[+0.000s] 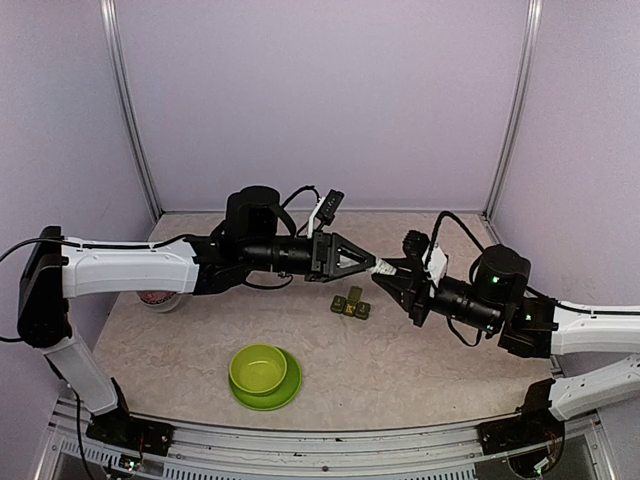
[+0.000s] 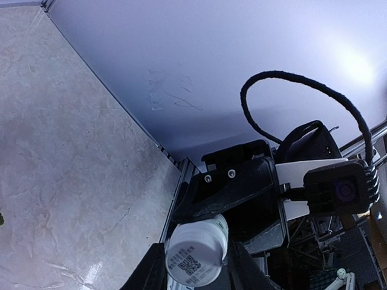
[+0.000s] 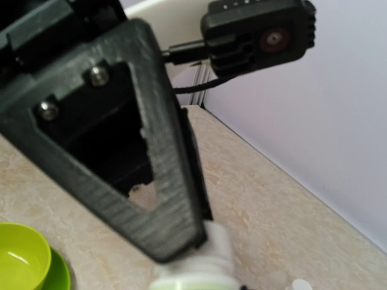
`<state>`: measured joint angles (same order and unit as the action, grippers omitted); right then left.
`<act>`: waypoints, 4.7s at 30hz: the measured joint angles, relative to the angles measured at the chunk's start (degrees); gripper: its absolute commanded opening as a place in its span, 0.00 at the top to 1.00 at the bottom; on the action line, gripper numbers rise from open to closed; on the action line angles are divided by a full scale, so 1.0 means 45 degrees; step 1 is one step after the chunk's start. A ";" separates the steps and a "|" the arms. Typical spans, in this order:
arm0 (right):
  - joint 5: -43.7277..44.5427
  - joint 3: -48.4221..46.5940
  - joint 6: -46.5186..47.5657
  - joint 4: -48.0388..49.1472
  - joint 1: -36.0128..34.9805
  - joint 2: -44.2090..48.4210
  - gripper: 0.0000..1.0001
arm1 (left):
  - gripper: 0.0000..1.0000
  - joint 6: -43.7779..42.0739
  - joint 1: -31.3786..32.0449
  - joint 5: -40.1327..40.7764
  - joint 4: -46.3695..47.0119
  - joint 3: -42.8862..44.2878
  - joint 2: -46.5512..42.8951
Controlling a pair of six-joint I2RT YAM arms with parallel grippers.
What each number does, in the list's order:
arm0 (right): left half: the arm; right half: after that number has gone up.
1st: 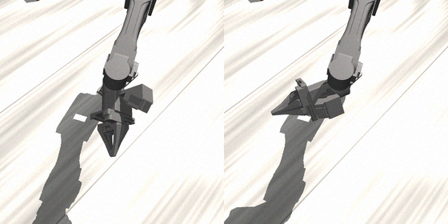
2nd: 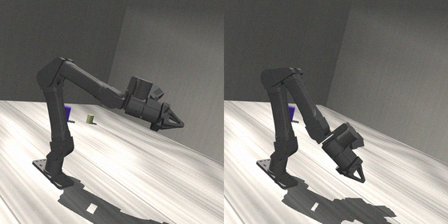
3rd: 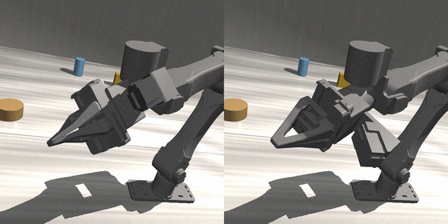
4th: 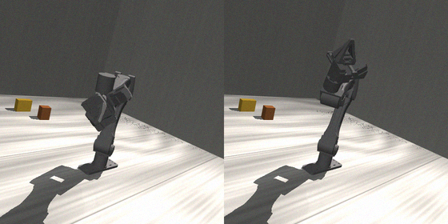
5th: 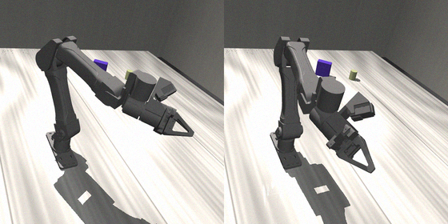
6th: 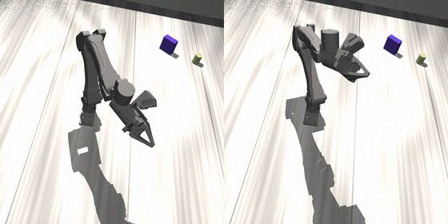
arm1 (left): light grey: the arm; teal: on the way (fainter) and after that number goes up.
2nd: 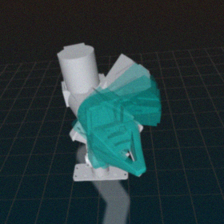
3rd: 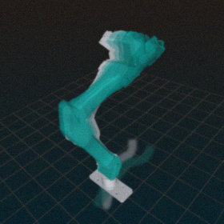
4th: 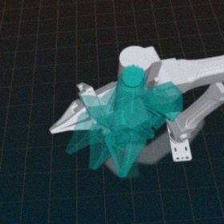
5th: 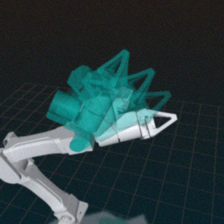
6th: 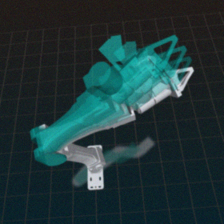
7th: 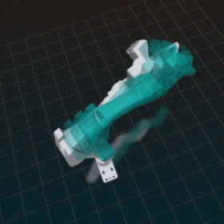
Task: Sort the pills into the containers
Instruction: Screw the lid of the pill bottle onto the pill bottle, then pass from the right arm to the left, then place the pill bottle at the center of the board.
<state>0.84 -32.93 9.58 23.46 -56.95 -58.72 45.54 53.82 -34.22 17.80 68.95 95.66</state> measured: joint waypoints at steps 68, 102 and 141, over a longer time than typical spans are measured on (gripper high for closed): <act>0.1273 0.0991 -0.6543 -0.1540 0.0612 0.2103 0.00 | 0.82 -0.4017 -0.2686 0.1428 0.0316 -0.2759 -0.1933; 0.1540 0.1642 -0.6970 -0.1763 0.0685 0.1846 0.00 | 0.82 -0.6246 -0.4940 0.7305 -0.3594 -0.2365 0.0078; 0.1545 0.2074 -0.7072 -0.2030 0.0699 0.2001 0.00 | 0.75 -0.7286 -0.7601 1.1137 -0.4454 -0.0214 0.3303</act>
<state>7.79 -23.59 -22.24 14.33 -53.80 -49.71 12.75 19.62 15.90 -2.24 67.99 110.52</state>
